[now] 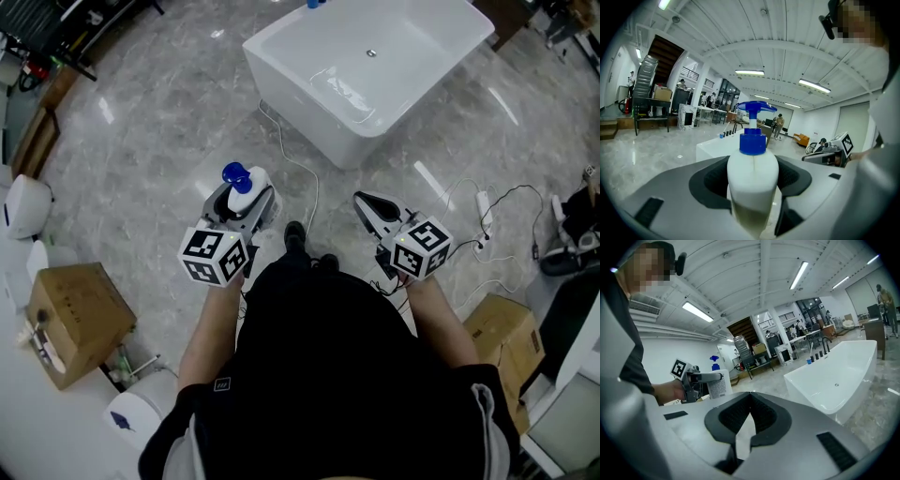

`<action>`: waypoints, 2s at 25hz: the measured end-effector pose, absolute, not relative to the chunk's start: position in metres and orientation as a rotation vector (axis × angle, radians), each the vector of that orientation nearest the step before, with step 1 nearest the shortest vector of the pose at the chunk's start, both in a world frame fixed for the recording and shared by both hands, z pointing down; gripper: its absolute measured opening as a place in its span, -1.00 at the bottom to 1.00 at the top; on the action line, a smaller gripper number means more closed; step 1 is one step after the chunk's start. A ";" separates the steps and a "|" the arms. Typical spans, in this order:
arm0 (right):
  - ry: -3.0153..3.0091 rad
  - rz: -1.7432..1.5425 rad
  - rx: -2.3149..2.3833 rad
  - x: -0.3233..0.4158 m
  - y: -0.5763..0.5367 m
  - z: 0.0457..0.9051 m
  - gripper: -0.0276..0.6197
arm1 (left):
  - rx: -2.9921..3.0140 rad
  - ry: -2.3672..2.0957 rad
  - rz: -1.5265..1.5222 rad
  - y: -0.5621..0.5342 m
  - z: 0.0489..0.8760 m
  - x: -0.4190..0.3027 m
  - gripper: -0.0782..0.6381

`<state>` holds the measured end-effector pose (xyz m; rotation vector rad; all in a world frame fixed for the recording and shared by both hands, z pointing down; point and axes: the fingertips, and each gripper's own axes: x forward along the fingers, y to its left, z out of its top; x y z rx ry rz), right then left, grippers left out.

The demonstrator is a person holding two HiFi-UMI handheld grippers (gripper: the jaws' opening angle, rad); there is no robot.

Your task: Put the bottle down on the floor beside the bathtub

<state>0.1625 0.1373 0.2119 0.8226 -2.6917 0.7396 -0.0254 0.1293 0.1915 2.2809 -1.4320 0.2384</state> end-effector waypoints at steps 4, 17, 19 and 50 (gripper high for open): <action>-2.654 0.747 0.842 0.142 0.101 0.215 -0.82 | 2.300 -1.398 0.227 0.087 0.195 -0.043 -0.02; -2.597 0.762 0.875 0.102 0.004 0.248 -0.82 | 2.319 -1.288 0.340 -0.006 0.242 -0.060 -0.02; -2.594 0.752 0.886 0.105 -0.019 0.258 -0.83 | 2.304 -1.291 0.363 -0.027 0.255 -0.056 -0.02; -2.475 0.834 0.454 0.023 -0.128 0.672 -0.82 | 2.118 -1.289 0.457 -0.134 0.663 -0.074 -0.02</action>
